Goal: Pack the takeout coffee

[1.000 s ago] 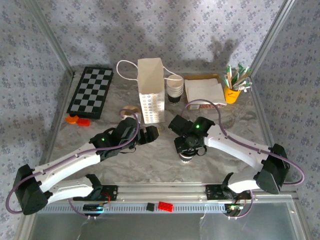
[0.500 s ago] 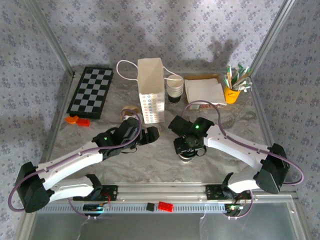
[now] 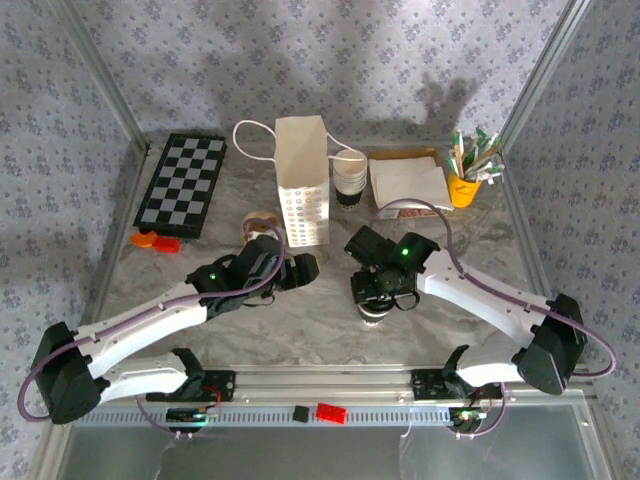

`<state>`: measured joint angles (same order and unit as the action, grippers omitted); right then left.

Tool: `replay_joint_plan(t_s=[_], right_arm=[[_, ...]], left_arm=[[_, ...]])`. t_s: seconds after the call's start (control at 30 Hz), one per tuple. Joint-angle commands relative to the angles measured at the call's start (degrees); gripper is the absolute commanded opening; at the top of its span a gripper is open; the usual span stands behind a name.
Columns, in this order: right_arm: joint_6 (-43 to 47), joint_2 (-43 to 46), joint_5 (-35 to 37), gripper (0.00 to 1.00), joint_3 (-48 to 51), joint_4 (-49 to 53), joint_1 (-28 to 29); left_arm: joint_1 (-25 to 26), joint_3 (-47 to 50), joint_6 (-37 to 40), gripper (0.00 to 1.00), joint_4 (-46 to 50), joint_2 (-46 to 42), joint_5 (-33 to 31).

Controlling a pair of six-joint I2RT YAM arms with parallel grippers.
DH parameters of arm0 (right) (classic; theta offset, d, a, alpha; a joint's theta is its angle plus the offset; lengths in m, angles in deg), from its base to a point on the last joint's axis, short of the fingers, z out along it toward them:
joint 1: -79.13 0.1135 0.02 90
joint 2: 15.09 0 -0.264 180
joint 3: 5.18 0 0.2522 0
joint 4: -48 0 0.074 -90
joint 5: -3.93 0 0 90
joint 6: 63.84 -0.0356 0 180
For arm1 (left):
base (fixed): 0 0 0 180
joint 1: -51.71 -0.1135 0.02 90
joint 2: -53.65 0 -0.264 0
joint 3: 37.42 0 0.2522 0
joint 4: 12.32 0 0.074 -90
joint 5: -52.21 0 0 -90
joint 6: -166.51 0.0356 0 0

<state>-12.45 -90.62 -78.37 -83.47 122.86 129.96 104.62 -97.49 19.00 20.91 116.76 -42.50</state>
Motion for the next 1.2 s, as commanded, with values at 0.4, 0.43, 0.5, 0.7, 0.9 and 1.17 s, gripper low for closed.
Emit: replay_joint_plan(t_s=[0.4, 0.43, 0.5, 0.7, 0.9, 1.17], right_arm=[[-0.46, -3.12, 2.49, 0.79, -1.85, 2.53, 1.9], [-0.54, -3.0, 2.57, 0.79, -2.2, 3.0, 1.92], [-0.48, -2.55, 3.02, 0.79, -3.17, 3.66, 1.91], [-1.12, -2.35, 2.72, 0.79, -2.63, 4.67, 1.9], [-1.21, -2.86, 1.38, 0.8, -0.42, 2.73, 1.81], [-0.69, -2.91, 0.83, 0.84, -0.31, 2.36, 1.46]], left_arm=[[0.27, -0.86, 0.83, 0.84, -0.3, 0.24, 0.48], [0.31, -0.97, 0.83, 0.84, -0.37, 0.34, 0.49], [0.27, -1.06, 0.83, 0.84, -0.45, 0.5, 0.67], [0.27, -1.11, 0.89, 0.84, -0.31, 0.61, 0.55], [0.27, -1.19, 0.83, 0.84, -0.26, 0.6, 0.71], [0.32, -1.55, 0.83, 0.84, -0.32, 1.04, 0.75]])
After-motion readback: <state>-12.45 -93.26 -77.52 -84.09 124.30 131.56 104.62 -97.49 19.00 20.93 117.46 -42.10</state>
